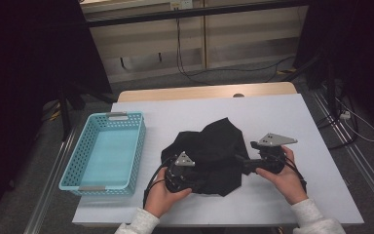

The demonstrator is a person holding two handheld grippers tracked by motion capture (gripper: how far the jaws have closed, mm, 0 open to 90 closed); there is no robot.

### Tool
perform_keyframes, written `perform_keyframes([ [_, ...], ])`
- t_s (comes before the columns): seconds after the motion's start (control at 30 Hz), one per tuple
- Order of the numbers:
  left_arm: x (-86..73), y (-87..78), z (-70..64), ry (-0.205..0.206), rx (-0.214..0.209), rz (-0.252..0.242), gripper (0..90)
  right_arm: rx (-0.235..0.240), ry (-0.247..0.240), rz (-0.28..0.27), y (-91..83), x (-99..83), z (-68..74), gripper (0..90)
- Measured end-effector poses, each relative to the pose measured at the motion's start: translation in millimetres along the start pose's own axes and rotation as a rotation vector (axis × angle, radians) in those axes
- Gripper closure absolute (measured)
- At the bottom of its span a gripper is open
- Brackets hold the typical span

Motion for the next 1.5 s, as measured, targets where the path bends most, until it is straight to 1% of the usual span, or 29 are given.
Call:
perform_keyframes([
  [0.07,-0.1,0.0,-0.9,0.005,-0.005,0.013,68.4,-0.008,0.007,0.002,0.2,-0.8,-1.1,21.4],
  [0.1,-0.4,0.4,-1.1,0.000,-0.011,0.012,72.5,-0.008,0.008,0.003,0.2,-1.3,-1.7,21.4],
  [0.17,-0.2,0.2,-1.0,-0.018,-0.006,0.014,79.1,-0.010,0.008,0.004,0.0,-2.2,-3.1,21.4],
  [0.2,0.3,-0.3,-0.5,-0.025,-0.009,0.016,79.1,-0.010,0.008,0.004,0.0,-2.2,-3.1,21.4],
  [0.27,1.9,-2.4,-0.2,-0.051,-0.019,0.006,82.2,-0.009,0.014,0.001,-0.2,-2.0,-3.3,21.4],
  [0.33,6.3,-8.9,1.7,-0.080,-0.027,-0.033,83.0,-0.007,0.013,-0.002,-0.3,-1.6,-3.3,21.4],
  [0.5,22.6,-35.9,10.8,-0.128,-0.014,-0.162,83.6,0.000,0.013,-0.010,-0.5,-0.4,-2.7,21.4],
  [0.6,29.5,-49.4,20.2,-0.155,0.008,-0.225,83.7,0.006,0.011,-0.011,-0.2,0.3,-1.4,21.4],
  [0.7,34.2,-59.9,33.8,-0.189,0.055,-0.283,83.7,0.009,0.004,-0.015,-0.3,1.4,0.8,21.4],
  [0.73,34.9,-62.9,38.3,-0.200,0.066,-0.297,83.7,0.007,0.002,-0.016,-0.2,1.8,2.2,21.4],
  [0.8,34.8,-66.9,46.0,-0.217,0.098,-0.323,83.7,0.019,-0.002,-0.015,1.0,2.0,5.3,22.4],
  [0.87,32.9,-69.3,51.9,-0.229,0.124,-0.332,83.7,0.033,-0.017,-0.007,2.6,1.3,9.3,24.4],
  [0.93,30.6,-69.7,56.4,-0.240,0.139,-0.333,83.7,0.031,-0.031,-0.012,4.1,1.0,13.3,29.6],
  [0.97,29.6,-69.5,58.6,-0.239,0.159,-0.331,83.7,0.034,-0.037,-0.020,4.6,1.0,14.9,32.1],
  [1.0,28.6,-69.1,61.2,-0.245,0.165,-0.332,83.7,0.047,-0.038,-0.021,4.8,1.3,16.5,34.1],
  [1.07,26.3,-68.6,67.0,-0.258,0.185,-0.333,83.7,0.059,-0.048,-0.029,4.8,1.8,19.6,39.7],
  [1.13,23.8,-69.1,72.6,-0.279,0.197,-0.341,83.8,0.057,-0.056,-0.025,5.3,1.9,22.0,41.1],
  [1.17,22.6,-69.8,74.7,-0.282,0.212,-0.338,83.7,0.052,-0.059,-0.018,5.9,1.8,23.0,41.8],
  [1.2,21.6,-70.3,75.6,-0.287,0.221,-0.340,83.8,0.057,-0.062,-0.018,6.3,1.7,24.1,43.8],
  [1.23,21.0,-70.9,76.0,-0.289,0.221,-0.338,83.7,0.068,-0.065,-0.015,6.7,1.4,25.6,46.1],
  [1.3,20.6,-71.6,75.8,-0.284,0.231,-0.335,83.8,0.091,-0.072,-0.003,8.1,-0.1,29.0,50.5],
  [1.4,19.9,-71.4,74.9,-0.279,0.243,-0.335,83.7,0.116,-0.075,0.030,11.3,-4.2,35.1,58.8],
  [1.43,19.8,-71.0,74.4,-0.277,0.246,-0.333,83.7,0.129,-0.083,0.039,12.9,-5.6,37.6,60.3],
  [1.5,19.7,-70.5,73.7,-0.271,0.253,-0.330,83.7,0.134,-0.108,0.074,16.9,-8.7,41.2,62.6],
])
Point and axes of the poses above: each handheld gripper's, and its own axes: y roughly forward along the jaws, x roughly out of its top, z roughly to its left, the point moved 2 cm from there along y, roughly forward along the jaws, and after that the axes turned 5 degrees about -z, right-handed, at the moved point
